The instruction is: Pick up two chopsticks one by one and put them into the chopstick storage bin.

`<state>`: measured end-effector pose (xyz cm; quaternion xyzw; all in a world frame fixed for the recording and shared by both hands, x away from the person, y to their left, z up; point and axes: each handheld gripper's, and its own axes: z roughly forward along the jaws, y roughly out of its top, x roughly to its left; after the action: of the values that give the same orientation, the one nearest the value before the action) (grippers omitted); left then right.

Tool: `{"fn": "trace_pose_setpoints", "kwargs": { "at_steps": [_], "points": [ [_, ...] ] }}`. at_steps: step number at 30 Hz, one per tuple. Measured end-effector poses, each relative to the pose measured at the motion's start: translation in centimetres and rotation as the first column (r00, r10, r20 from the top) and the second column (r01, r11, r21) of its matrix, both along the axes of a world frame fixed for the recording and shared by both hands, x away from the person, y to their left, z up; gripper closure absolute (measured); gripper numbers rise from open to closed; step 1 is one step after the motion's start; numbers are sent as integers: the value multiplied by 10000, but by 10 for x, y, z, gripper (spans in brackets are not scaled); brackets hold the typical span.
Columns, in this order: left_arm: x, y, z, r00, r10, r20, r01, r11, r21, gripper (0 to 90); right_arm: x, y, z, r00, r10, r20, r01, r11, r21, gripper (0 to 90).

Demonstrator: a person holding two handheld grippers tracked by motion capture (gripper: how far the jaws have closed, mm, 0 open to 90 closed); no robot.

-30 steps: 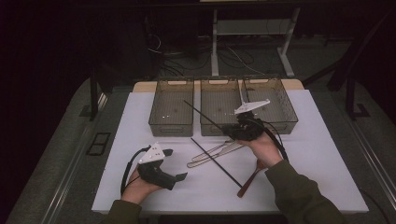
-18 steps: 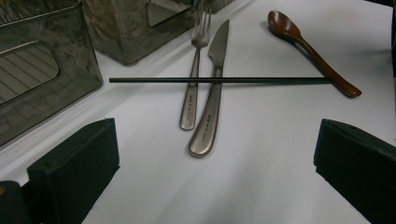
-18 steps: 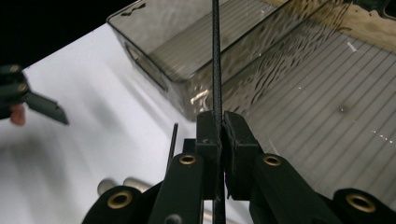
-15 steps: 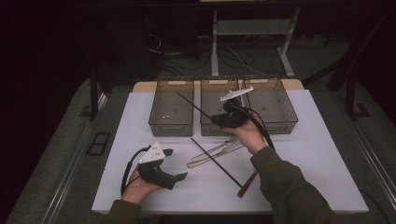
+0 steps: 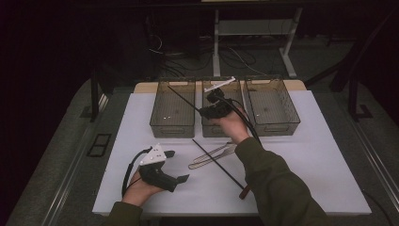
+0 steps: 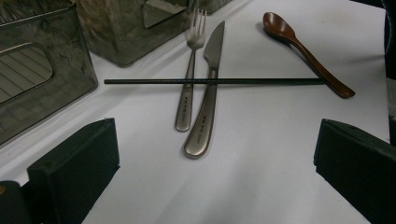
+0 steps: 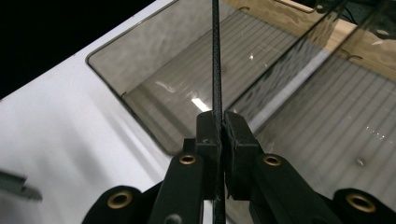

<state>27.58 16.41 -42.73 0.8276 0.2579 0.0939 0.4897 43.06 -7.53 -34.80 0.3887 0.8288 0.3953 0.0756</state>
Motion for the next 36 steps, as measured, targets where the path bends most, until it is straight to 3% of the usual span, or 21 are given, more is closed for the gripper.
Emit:
{"fn": "trace_pose_setpoints", "kwargs": {
  "at_steps": [8, 19, 29, 36],
  "points": [
    [0, 0, 1, 10000, -32, 33, 32, 10000, -24, 0, 17, 31, -4, 9998, -155, -148, 150, 9991, -390, 845],
    [0, 1, 1, 10000, -71, 30, 71, 10000, -58, 0, 37, 55, -14, 9967, -652, -483, 613, 9950, -786, 844],
    [0, 0, 1, 9999, -134, 33, 134, 9999, -76, 0, 42, 69, -23, 9950, -683, -725, 611, 9933, -982, 843],
    [0, 0, 1, 9999, -133, 14, 133, 9999, -67, 0, 40, 72, -25, 9936, -635, -940, 554, 9947, -863, 834]
  ]
}}
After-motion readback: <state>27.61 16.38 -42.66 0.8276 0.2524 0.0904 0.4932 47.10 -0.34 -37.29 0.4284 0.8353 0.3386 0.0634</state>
